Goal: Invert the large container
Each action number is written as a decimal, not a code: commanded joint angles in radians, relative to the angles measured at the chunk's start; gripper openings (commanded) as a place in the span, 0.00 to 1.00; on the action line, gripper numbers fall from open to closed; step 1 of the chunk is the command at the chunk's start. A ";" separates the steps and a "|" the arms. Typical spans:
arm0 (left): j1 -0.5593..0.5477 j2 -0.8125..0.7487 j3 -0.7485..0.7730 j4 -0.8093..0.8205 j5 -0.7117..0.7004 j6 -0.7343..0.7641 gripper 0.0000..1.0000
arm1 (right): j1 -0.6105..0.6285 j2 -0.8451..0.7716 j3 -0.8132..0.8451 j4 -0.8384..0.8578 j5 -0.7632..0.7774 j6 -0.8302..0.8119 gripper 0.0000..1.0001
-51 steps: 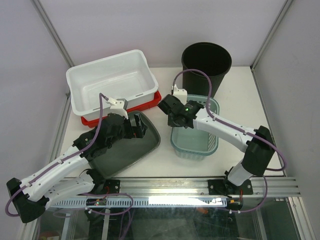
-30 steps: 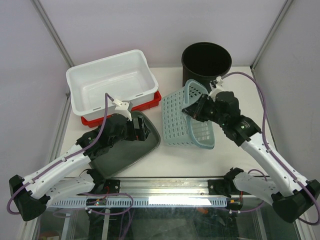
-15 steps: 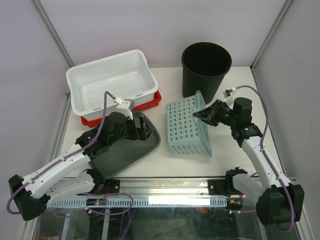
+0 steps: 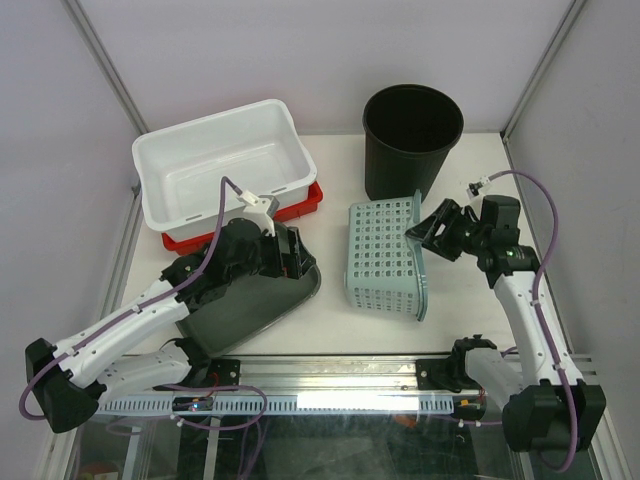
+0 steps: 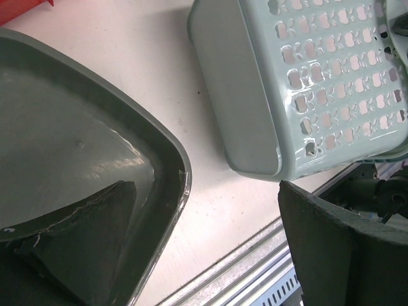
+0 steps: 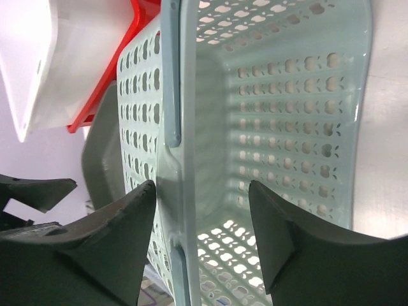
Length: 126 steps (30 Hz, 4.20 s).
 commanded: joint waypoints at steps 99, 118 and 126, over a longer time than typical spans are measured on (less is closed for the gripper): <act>-0.028 0.266 -0.194 1.080 0.707 -0.383 0.23 | 0.693 -0.052 0.182 -0.425 0.914 0.066 0.14; -0.132 0.375 -0.065 1.058 0.684 -0.367 0.23 | 0.669 -0.217 -0.074 -0.305 1.009 0.242 0.14; -0.145 0.418 -0.024 1.045 0.688 -0.354 0.35 | 0.651 -0.205 -0.117 -0.332 1.054 0.323 0.35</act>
